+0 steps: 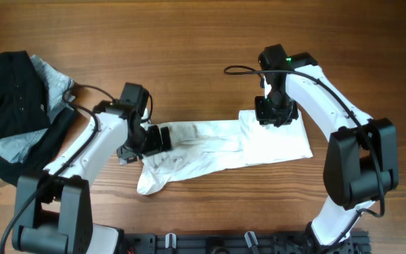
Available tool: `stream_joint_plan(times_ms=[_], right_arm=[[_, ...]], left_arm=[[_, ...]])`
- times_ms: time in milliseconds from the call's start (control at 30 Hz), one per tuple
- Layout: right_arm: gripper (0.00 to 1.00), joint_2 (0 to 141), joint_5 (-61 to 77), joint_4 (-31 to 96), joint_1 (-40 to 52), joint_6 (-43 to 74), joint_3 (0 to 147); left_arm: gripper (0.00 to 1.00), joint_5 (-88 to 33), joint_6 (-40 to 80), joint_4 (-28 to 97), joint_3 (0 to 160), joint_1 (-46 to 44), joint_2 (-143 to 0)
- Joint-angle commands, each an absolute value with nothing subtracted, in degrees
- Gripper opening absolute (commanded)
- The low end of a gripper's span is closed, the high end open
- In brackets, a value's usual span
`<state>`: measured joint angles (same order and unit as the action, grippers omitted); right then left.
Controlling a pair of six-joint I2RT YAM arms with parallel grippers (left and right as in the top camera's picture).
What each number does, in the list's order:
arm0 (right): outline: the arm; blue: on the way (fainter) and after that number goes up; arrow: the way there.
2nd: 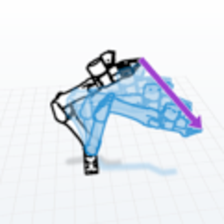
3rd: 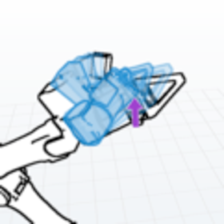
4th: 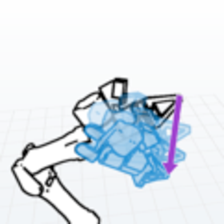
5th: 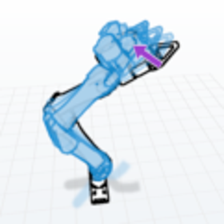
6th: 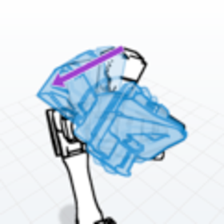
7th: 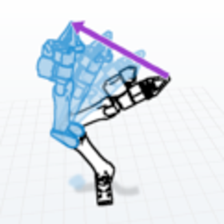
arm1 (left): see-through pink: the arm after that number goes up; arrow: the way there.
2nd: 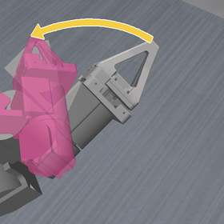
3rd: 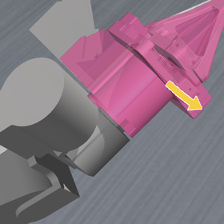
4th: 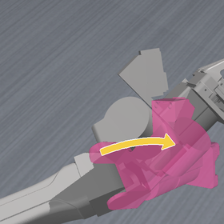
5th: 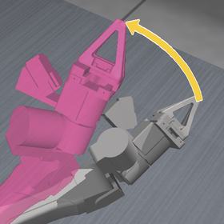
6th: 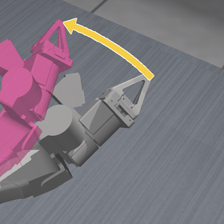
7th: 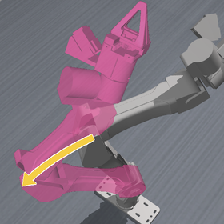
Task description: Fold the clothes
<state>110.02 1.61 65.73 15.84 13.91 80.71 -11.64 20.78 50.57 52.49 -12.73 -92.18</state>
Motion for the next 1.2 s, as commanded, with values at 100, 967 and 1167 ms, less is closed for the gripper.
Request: stream_joint_plan(times_ms=[100,967,1167], right_arm=[[0.36,109.27,0.67,65.45,16.16,14.52,80.34],[0.35,106.48,0.89,67.68,7.73,13.45,84.53],[0.36,106.48,0.86,68.55,5.96,11.97,84.53]], left_arm=[[1.0,-19.51,13.67,44.21,45.93,-12.47,-91.98],[0.11,-10.26,14.33,33.26,59.0,7.2,-92.05],[0.1,-9.13,14.31,40.73,65.28,5.96,-92.05]])
